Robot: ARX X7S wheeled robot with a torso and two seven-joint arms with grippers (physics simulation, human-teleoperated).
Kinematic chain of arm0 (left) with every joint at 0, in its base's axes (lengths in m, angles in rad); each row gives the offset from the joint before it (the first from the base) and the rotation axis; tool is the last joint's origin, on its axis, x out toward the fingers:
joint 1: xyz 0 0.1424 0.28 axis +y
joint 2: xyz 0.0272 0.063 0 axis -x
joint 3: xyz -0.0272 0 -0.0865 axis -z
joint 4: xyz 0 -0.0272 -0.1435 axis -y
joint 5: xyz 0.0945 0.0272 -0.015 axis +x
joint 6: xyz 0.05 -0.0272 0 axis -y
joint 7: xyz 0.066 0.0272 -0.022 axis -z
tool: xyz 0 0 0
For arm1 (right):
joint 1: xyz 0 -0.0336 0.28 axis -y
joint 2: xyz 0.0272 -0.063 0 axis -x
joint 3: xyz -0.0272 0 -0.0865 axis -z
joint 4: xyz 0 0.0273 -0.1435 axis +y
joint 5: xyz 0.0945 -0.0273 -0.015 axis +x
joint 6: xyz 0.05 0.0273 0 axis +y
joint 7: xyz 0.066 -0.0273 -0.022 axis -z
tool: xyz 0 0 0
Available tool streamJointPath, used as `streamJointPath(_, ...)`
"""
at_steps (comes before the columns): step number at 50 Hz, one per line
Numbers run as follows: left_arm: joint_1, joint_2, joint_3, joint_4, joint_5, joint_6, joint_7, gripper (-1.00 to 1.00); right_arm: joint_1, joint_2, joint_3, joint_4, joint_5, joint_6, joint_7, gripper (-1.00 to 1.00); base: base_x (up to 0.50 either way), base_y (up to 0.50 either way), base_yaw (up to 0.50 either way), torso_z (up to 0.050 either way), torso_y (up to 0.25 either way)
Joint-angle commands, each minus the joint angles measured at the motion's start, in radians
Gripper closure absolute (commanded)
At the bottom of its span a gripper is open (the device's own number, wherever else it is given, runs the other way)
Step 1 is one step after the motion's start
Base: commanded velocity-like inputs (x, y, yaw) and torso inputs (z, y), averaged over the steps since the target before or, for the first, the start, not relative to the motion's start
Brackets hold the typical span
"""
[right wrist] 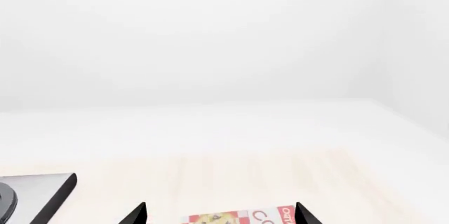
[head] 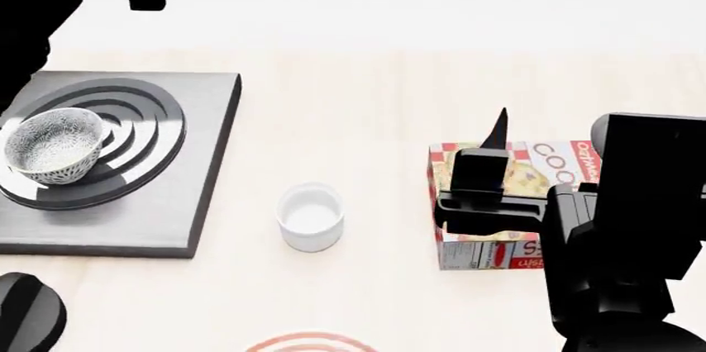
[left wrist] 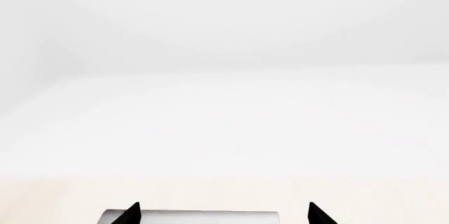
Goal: Pick the akita bowl on the stove and place it on the plate.
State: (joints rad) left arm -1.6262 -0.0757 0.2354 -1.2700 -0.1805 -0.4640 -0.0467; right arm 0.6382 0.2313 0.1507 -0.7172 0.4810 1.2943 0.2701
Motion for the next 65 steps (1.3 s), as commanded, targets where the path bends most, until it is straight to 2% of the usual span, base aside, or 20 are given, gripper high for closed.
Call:
streamJointPath(1,0.014,-0.002,-0.013,0.023,-0.007,0.014,-0.009,-1.0,-0.001,0.003,0.0,0.001,0.008,-0.002,0.005,-1.0,0.0,0.0,0.0,0.004,-0.25)
streamJointPath(20,0.027,-0.007,0.01,0.034,0.007,0.028,0.0,-1.0,0.007,0.005,0.001,-0.002,0.022,0.009,0.017,-1.0,0.0,0.0,0.0,0.0,-0.089)
streamJointPath(28,0.024,0.0,0.022,0.022,0.014,0.007,0.004,-1.0,0.006,0.006,0.001,-0.001,0.027,0.007,0.021,-1.0,0.0,0.0,0.0,0.0,-0.213)
streamJointPath(43,0.035,0.029,0.095,-0.024,0.1,-0.091,-0.13,-1.0,-0.005,0.014,-0.005,0.008,0.03,-0.013,0.023,-1.0,0.0,0.0,0.0,0.0,0.0)
streamJointPath(65,0.096,0.029,0.124,-0.033,0.137,-0.111,-0.206,-1.0,-0.002,0.018,-0.007,0.009,0.044,-0.011,0.035,-1.0,0.0,0.0,0.0,0.0,0.0)
